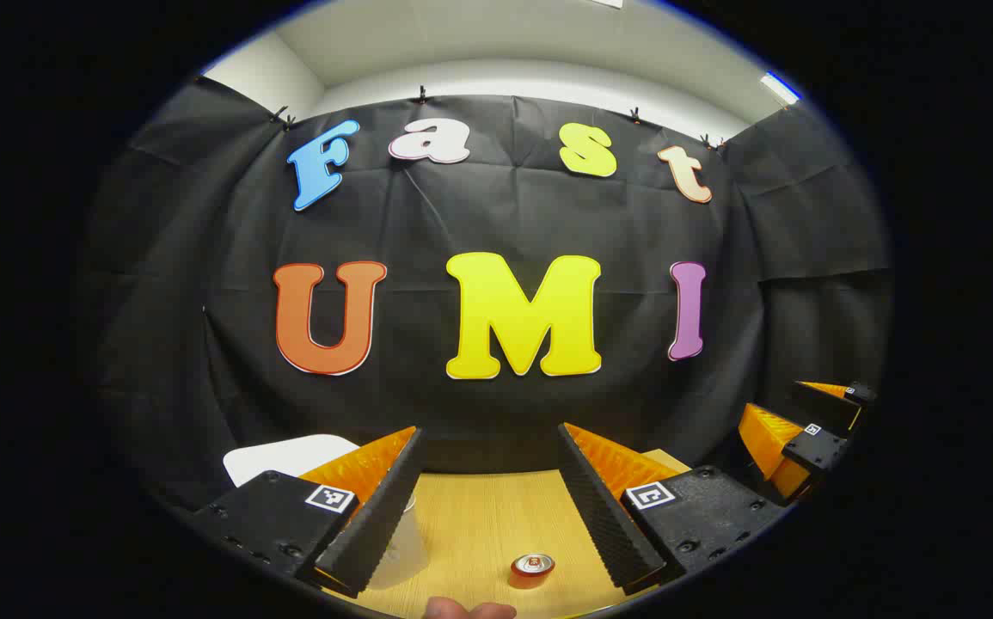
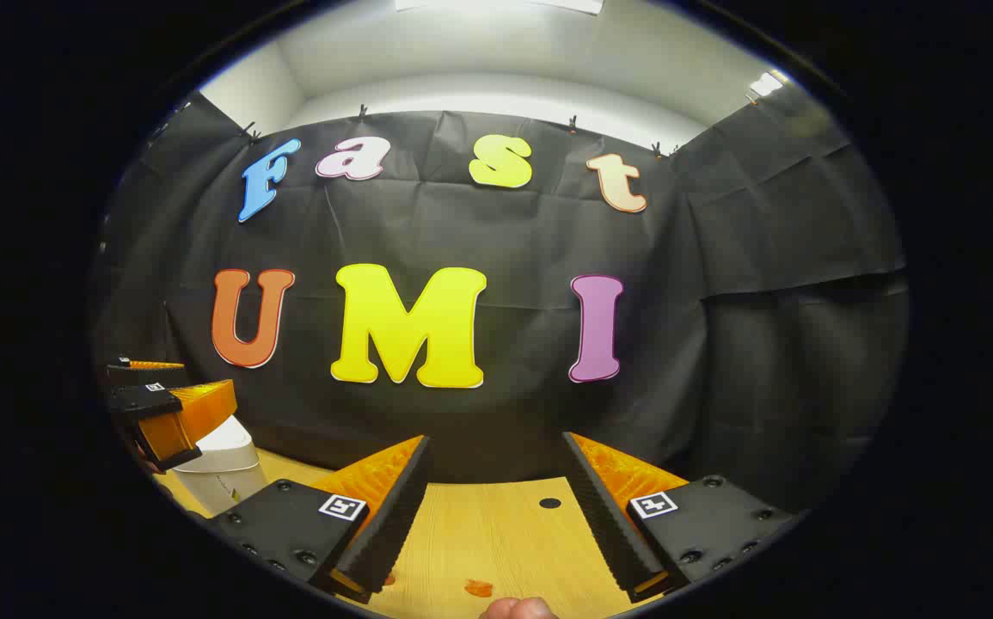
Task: Press the lid of the desktop garbage bin to open it, pick up the crumpled paper on the desktop and throw it into the bin, then pick up the pop can on the desktop and drop it into the bin, and finally close the garbage bin lid.
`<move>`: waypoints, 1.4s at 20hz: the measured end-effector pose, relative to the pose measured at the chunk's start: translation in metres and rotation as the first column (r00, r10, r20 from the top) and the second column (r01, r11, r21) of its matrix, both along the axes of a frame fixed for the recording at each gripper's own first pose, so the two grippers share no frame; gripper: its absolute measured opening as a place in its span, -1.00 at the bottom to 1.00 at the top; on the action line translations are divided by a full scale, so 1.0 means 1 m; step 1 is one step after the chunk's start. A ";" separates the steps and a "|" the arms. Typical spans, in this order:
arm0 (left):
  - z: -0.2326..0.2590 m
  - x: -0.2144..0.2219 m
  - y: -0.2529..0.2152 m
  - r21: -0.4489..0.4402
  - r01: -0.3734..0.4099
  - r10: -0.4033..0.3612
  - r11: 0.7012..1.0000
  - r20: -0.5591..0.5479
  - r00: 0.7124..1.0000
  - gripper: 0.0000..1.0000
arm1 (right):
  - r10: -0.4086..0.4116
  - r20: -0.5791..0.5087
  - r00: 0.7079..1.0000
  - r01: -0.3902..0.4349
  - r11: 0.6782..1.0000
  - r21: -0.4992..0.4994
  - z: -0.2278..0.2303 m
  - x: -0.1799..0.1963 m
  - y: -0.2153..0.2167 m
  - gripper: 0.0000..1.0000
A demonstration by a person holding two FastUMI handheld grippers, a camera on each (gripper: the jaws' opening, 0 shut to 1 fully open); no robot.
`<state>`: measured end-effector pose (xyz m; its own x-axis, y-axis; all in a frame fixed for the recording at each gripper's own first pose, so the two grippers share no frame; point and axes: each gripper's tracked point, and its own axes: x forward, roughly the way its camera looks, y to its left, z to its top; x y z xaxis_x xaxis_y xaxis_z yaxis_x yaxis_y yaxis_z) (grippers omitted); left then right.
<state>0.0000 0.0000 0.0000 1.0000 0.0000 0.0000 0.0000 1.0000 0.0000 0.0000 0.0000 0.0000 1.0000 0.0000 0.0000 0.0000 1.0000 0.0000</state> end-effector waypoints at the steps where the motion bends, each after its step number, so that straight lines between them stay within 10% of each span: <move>1: 0.001 0.001 -0.001 0.001 0.001 -0.001 1.000 -0.001 1.000 0.96 | -0.003 -0.005 1.000 0.003 1.000 0.003 -0.002 0.001 -0.002 0.90; 28: 0.015 0.017 0.028 0.026 -0.159 0.158 0.987 0.027 0.987 0.96 | 0.037 -0.001 0.999 -0.037 0.999 -0.016 0.005 0.021 -0.021 0.87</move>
<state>0.0166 0.0275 0.0150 0.9870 0.1584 0.0273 -0.1591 0.9869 0.0261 0.0214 -0.0207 0.0051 0.9993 0.0367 -0.0011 -0.0367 0.9992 -0.0161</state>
